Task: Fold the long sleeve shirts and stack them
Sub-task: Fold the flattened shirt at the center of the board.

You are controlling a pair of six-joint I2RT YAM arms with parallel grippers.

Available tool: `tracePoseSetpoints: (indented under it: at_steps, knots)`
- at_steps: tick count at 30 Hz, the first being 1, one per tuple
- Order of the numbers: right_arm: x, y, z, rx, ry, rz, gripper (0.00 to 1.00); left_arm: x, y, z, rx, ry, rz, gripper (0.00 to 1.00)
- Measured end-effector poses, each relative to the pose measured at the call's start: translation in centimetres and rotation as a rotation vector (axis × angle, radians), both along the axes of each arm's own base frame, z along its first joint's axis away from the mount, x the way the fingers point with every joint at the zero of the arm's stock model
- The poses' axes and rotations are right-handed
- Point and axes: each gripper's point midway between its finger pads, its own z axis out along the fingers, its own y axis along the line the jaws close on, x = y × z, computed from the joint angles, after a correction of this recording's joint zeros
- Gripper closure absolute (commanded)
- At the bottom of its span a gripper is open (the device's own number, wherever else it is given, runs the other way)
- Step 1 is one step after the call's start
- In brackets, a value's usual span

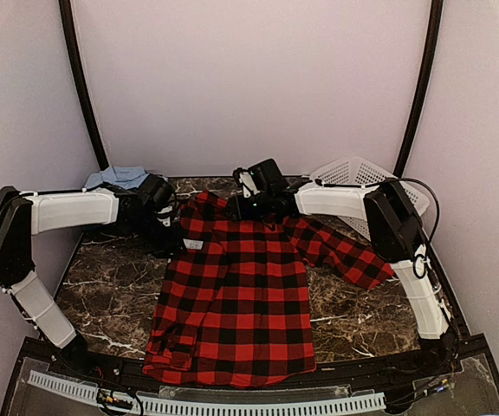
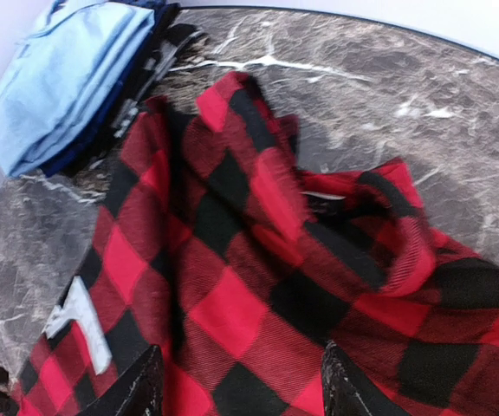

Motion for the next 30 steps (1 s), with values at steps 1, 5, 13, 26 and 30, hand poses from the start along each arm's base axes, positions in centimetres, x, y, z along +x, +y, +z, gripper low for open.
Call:
tracePoseSetpoints:
  at_steps: [1, 5, 13, 26, 30]
  knots:
    - [0.5, -0.4, 0.0, -0.02, -0.025, -0.015, 0.39, 0.2, -0.4, -0.3, -0.012, 0.005, -0.005, 0.74]
    - [1.8, -2.3, -0.6, -0.074, -0.065, -0.058, 0.32, 0.6, -1.6, -1.4, -0.055, 0.023, -0.015, 0.75]
    - [5.1, -5.0, 0.0, -0.139, -0.168, -0.049, 0.28, 1.3, -3.2, -3.5, -0.098, 0.054, -0.029, 0.77]
    - [5.0, -2.0, -2.4, -0.154, -0.218, 0.122, 0.36, 1.8, -3.8, -4.1, -0.115, 0.068, -0.03, 0.78]
    - [5.1, -1.6, -2.9, -0.161, -0.22, 0.138, 0.49, 1.8, -3.9, -4.2, -0.115, 0.07, -0.03, 0.78]
